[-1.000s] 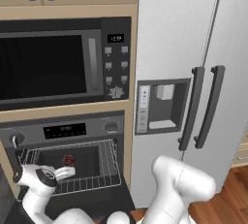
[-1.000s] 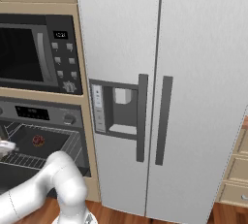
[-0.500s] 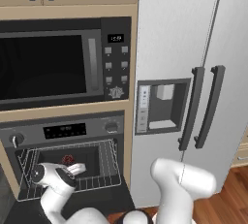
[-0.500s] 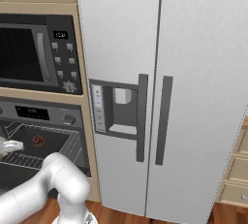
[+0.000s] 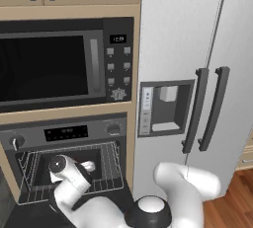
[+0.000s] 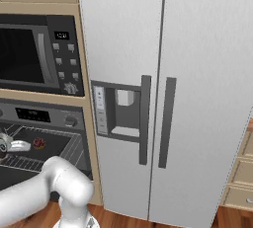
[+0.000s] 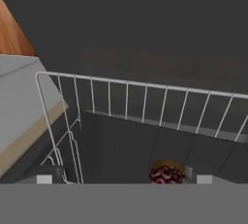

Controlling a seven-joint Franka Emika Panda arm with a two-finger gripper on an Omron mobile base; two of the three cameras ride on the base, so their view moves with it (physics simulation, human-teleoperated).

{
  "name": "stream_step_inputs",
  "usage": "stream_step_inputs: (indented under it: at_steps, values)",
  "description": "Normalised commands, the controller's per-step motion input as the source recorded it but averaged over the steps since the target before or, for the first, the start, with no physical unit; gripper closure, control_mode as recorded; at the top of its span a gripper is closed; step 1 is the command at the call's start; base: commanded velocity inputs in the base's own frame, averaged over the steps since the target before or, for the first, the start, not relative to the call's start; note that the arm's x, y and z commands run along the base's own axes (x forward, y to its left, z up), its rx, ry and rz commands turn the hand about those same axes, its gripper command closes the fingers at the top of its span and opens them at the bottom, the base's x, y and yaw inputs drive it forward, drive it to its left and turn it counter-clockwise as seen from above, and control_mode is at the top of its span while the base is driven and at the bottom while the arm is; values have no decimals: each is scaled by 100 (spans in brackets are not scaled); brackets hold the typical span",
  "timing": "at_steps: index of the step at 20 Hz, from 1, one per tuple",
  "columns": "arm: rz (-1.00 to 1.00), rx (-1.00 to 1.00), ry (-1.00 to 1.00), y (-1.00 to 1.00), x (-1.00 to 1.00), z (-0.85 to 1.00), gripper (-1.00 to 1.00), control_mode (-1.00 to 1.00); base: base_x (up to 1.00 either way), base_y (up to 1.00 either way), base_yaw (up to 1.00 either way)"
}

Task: Take the baked cake out of the oven and place it on the plate for cooling. Then close the oven door.

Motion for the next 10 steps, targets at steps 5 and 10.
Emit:
stream_step_inputs:
  at_steps: [5, 10]
  values:
    - [0, 0, 13, -18, 12, 10, -100, -100, 0, 0, 0]
    - [0, 0, 3, -6, 2, 12, -100, -100, 0, 0, 0]
